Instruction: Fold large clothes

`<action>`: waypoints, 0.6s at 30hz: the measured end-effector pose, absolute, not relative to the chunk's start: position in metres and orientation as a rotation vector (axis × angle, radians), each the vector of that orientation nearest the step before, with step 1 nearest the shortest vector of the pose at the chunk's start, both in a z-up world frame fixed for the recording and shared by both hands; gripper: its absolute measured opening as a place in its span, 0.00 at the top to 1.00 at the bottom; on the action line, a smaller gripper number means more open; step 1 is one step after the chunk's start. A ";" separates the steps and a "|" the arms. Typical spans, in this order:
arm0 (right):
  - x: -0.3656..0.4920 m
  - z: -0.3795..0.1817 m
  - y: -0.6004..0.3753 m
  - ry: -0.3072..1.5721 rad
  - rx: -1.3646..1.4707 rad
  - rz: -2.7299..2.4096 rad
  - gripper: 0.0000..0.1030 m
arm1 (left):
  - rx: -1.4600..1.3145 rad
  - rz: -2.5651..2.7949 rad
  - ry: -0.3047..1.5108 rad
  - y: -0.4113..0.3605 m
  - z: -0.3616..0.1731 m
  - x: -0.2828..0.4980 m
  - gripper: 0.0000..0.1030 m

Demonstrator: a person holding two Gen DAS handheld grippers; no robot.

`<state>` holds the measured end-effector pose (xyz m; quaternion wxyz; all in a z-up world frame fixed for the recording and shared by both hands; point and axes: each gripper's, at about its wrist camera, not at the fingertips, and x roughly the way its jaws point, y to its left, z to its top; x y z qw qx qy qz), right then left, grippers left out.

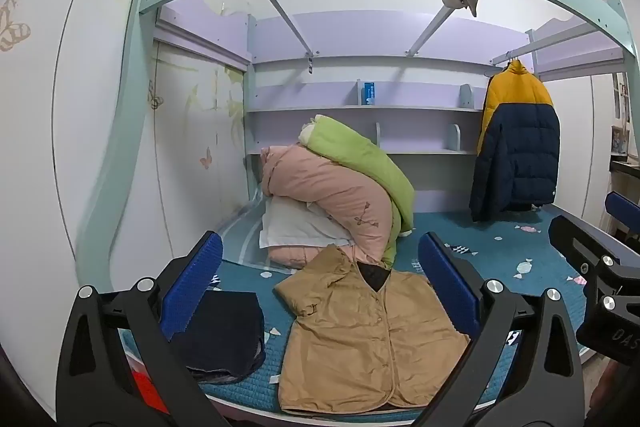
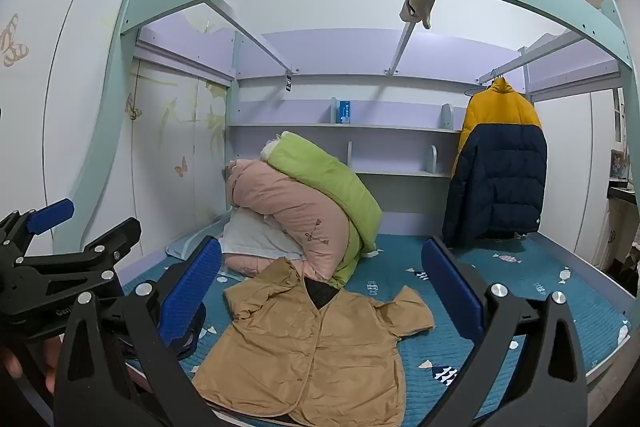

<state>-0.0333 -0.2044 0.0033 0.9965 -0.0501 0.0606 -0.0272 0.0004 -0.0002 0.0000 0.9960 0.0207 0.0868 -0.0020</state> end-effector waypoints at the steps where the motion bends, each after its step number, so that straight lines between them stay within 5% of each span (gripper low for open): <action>1: -0.033 0.003 -0.204 0.122 -0.101 -0.055 0.06 | 0.039 -0.003 0.173 0.000 0.000 0.000 0.05; 18: -0.037 0.003 -0.204 0.118 -0.089 -0.048 0.06 | 0.046 -0.002 0.170 0.000 0.000 0.000 0.05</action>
